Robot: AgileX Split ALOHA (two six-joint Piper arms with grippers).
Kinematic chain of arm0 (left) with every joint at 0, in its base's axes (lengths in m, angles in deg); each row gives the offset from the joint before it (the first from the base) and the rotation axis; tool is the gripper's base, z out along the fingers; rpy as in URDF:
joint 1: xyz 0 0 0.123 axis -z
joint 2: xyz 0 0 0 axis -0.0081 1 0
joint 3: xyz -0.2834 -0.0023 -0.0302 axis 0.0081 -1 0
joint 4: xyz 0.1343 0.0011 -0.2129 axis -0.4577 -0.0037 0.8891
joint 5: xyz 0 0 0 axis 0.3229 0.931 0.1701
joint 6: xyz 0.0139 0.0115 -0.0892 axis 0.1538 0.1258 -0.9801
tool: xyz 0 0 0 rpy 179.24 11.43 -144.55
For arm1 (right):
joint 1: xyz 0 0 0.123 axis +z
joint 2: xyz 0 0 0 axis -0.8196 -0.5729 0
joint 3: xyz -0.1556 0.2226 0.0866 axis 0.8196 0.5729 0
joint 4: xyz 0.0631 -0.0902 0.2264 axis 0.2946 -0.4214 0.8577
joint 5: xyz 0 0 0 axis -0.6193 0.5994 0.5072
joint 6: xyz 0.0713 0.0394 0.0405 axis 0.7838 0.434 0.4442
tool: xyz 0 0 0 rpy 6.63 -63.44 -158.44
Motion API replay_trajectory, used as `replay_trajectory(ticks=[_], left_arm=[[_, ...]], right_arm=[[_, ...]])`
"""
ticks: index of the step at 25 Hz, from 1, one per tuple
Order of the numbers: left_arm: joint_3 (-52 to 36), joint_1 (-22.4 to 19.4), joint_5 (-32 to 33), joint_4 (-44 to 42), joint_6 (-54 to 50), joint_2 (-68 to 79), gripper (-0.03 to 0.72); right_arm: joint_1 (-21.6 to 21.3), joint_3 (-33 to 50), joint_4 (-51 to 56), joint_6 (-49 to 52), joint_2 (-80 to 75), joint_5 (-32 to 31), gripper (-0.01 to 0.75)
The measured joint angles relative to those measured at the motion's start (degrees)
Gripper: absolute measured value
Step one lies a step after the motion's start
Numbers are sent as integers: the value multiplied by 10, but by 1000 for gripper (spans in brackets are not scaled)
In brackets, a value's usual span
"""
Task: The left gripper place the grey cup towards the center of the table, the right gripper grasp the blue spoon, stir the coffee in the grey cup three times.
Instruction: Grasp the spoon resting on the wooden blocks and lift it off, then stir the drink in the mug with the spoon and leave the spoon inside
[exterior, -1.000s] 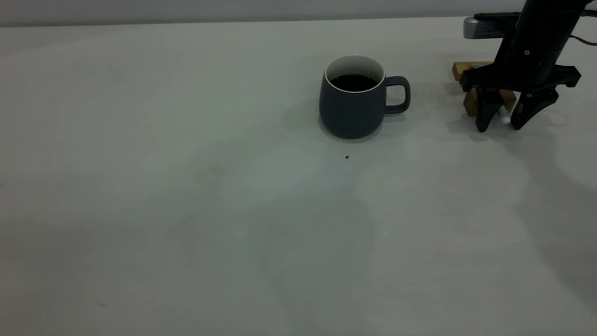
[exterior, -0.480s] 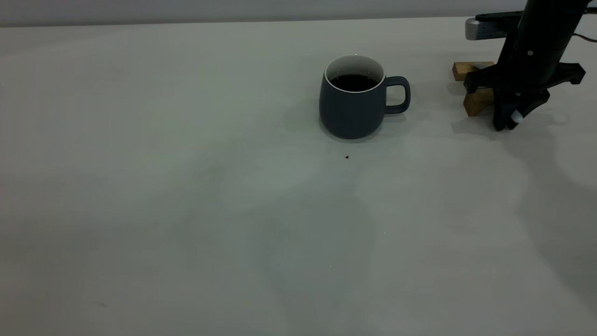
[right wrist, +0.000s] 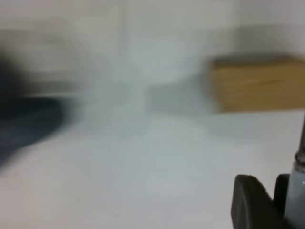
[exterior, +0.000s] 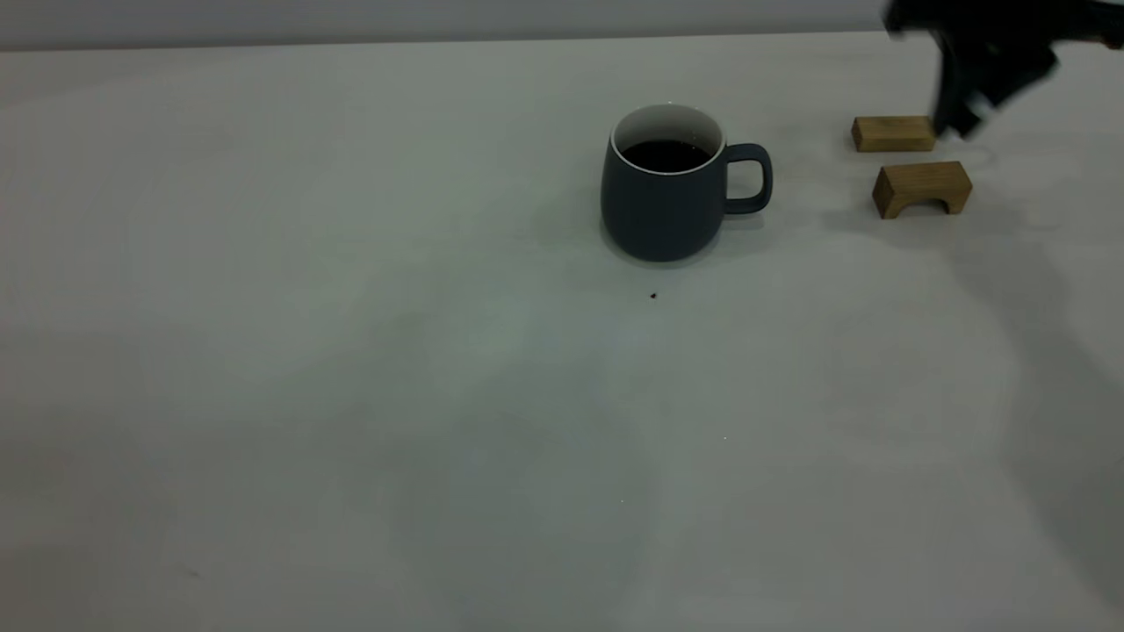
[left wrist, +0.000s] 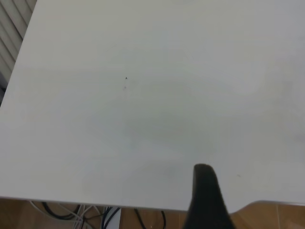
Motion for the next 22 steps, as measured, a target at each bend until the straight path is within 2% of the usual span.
replay_trajectory(ticks=[5,10,15,18,22], left_arm=[[0,0,0,0,0,0,585],[0,0,0,0,0,0,585],[0,0,0,0,0,0,585],[0,0,0,0,0,0,585],[0,0,0,0,0,0,585]], right_arm=[[9,0,285,-100,5,-100,106],[12,0,468,-146,-9,-186,106],[12,0,599,-151,-25,-195,106],[12,0,657,-89,-26,-195,106],[12,0,700,106,-26,-194,106]])
